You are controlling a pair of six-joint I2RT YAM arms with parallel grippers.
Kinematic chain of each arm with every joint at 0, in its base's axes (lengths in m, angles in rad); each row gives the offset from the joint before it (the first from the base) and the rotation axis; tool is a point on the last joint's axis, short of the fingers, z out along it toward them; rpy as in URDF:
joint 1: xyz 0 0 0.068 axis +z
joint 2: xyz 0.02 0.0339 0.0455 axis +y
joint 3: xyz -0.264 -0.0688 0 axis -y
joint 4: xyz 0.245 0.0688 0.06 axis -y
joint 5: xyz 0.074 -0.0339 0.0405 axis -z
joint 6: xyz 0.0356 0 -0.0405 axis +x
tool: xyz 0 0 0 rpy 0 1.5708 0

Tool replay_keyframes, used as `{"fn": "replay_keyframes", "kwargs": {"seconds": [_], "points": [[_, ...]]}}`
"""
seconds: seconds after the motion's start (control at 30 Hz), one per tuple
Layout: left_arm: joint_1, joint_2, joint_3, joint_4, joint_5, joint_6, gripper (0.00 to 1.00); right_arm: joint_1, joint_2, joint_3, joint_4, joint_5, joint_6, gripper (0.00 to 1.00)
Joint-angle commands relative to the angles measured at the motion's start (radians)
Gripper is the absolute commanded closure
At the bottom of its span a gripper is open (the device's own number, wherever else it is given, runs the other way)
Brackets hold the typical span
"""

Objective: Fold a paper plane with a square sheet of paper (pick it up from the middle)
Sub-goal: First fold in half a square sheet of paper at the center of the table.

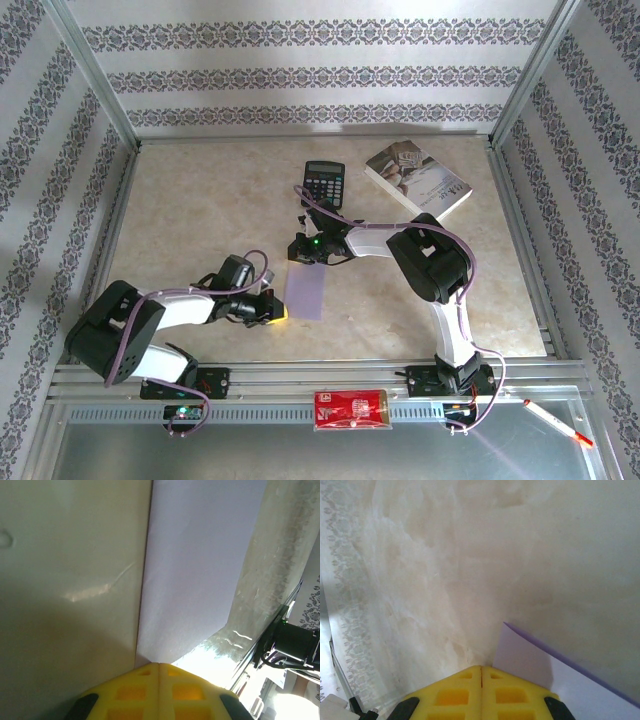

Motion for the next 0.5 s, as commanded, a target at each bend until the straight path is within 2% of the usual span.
{"fn": "replay_keyframes", "kwargs": {"seconds": [0.0,0.2,0.47], "points": [[-0.026,-0.038,-0.024,-0.213,0.045,-0.013,1.0,-0.013,0.066,-0.018,-0.086,0.11,-0.029,1.0],[-0.007,-0.238,0.08,-0.259,0.009,-0.012,0.91,-0.012,0.047,0.001,-0.072,0.045,-0.061,1.0],[0.127,-0.357,0.177,-0.392,-0.158,-0.002,0.79,-0.012,-0.035,0.015,-0.105,-0.124,-0.157,1.0]]}}
